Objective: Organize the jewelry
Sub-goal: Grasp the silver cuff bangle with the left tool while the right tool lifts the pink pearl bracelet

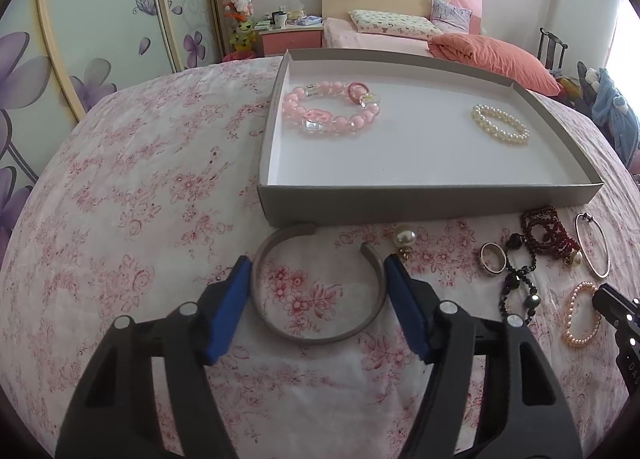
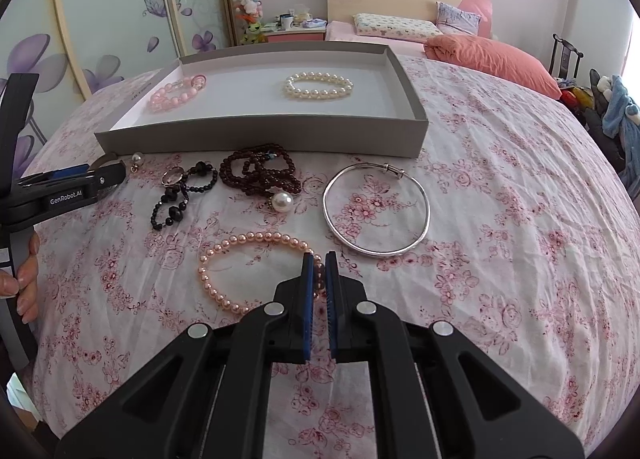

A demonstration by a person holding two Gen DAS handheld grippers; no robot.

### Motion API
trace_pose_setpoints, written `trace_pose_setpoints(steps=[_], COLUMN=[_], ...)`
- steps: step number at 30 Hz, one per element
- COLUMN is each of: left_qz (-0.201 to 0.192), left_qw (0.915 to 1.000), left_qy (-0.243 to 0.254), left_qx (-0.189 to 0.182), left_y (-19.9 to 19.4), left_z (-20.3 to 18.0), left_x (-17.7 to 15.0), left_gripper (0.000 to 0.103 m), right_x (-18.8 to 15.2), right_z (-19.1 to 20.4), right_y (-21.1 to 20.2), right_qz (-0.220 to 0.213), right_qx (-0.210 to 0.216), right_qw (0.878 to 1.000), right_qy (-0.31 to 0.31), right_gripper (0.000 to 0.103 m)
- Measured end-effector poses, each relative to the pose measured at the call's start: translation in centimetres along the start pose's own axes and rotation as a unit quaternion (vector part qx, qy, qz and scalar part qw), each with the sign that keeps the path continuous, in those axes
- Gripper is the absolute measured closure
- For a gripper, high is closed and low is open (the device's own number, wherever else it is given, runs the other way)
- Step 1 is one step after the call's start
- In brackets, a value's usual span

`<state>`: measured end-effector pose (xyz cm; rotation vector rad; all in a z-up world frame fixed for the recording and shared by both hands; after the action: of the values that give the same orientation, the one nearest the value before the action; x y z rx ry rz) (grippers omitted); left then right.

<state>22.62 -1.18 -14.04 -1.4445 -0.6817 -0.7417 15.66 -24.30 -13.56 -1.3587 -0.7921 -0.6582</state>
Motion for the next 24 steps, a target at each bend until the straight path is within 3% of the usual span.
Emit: trace_pose_setpoints(steps=[4, 8, 11, 13, 14, 24], left_qz=[0.000, 0.005, 0.006, 0.005, 0.003, -0.003], left_qw=[1.0000, 0.9999, 0.9999, 0.9999, 0.9999, 0.9999], left_qy=[-0.001, -0.005, -0.007, -0.008, -0.008, -0.017], left_qx=[0.001, 0.011, 0.010, 0.008, 0.006, 0.002], left_y=[-0.01, 0.11, 0.18, 0.13, 0.05, -0.41], left_z=[0.03, 0.33, 0.43, 0.42, 0.37, 0.83], left_x=[-0.01, -0.12, -0.09, -0.08, -0.03, -0.11], left_gripper=[0.037, 0.028, 0.027, 0.030, 0.038, 0.038], right_x=[0.04, 0.04, 0.03, 0.03, 0.03, 0.25], right_z=[0.11, 0.18, 0.10, 0.07, 0.11, -0.04], right_y=[0.05, 0.09, 0.12, 0.13, 0.13, -0.21], right_qz=[0.000, 0.000, 0.000, 0.001, 0.000, -0.007], right_qx=[0.002, 0.003, 0.005, 0.005, 0.006, 0.029], right_qw=[1.000, 1.000, 1.000, 1.000, 1.000, 0.999], right_qy=[0.000, 0.004, 0.009, 0.010, 0.010, 0.035], right_gripper=[0.096, 0.096, 0.096, 0.096, 0.096, 0.097])
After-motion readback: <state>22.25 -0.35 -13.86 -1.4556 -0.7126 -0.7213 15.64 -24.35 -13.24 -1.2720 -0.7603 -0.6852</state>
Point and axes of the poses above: each gripper's, at about its wrist camera, not at the fingertips, and y roughly the way its jaws point, z to its left, x to its top, the point moved 7 cm from there along y, roughly the way its jaws point, and after that the axes turned 15 degrees about -z, right-handed, at the moved point
